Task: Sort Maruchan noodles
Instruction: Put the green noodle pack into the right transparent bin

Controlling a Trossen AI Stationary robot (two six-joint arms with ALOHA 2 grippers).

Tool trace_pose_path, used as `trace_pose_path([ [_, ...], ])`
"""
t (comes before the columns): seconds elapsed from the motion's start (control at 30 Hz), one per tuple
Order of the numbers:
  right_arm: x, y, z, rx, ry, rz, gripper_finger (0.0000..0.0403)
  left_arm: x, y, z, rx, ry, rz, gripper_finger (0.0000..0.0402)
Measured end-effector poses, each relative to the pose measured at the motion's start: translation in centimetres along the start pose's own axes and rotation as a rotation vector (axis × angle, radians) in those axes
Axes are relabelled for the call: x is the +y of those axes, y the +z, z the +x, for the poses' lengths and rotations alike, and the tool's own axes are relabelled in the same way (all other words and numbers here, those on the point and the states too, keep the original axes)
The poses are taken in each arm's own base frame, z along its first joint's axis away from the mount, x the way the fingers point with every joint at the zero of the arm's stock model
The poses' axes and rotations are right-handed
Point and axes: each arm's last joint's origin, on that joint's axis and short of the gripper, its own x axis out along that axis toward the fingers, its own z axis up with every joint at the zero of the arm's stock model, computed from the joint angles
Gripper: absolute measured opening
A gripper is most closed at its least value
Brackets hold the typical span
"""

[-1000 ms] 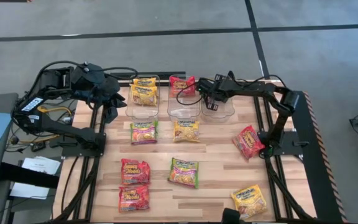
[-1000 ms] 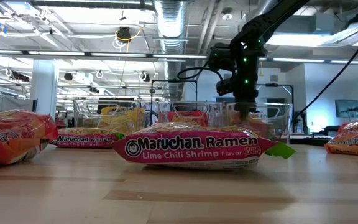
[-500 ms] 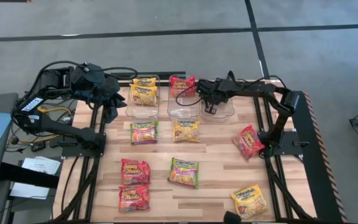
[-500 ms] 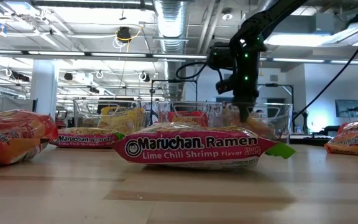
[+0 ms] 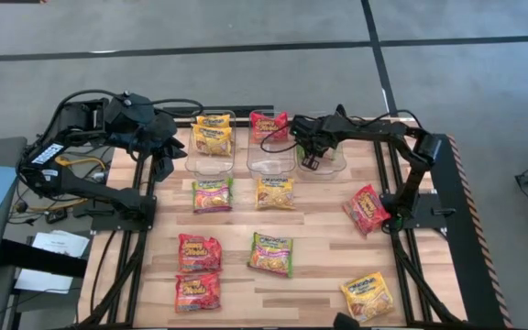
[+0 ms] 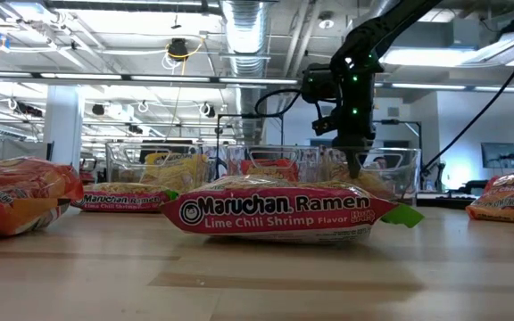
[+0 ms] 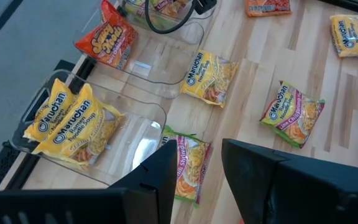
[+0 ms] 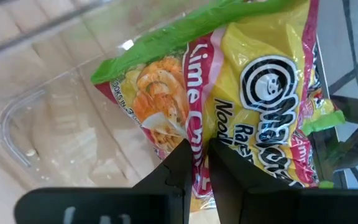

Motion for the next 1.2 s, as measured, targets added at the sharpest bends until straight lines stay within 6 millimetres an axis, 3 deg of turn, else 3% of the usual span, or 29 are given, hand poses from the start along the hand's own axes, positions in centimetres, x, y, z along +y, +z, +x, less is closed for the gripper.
trace_pose_path([
  [0.47, -0.7, 0.9, -1.5, -0.014, -0.001, 0.017, 0.0076, 0.0, 0.0, 0.0, 0.0, 0.0, 0.0, 0.0113],
  [0.8, -0.9, 0.8, -1.4, -0.003, 0.03, 0.023, 0.0162, 0.0, -0.1, 0.0, 0.011, 0.001, 0.008, 0.0113],
  [1.03, -1.7, 1.8, -4.3, 0.0, 0.043, 0.02, 0.0204, 0.0, -0.1, 0.0, 0.012, 0.001, 0.02, 0.0113],
  [1.2, -2.0, 1.7, -5.5, 0.026, 0.266, 0.014, 0.0205, 0.0, -0.1, 0.0, 0.012, 0.002, 0.02, 0.0113],
])
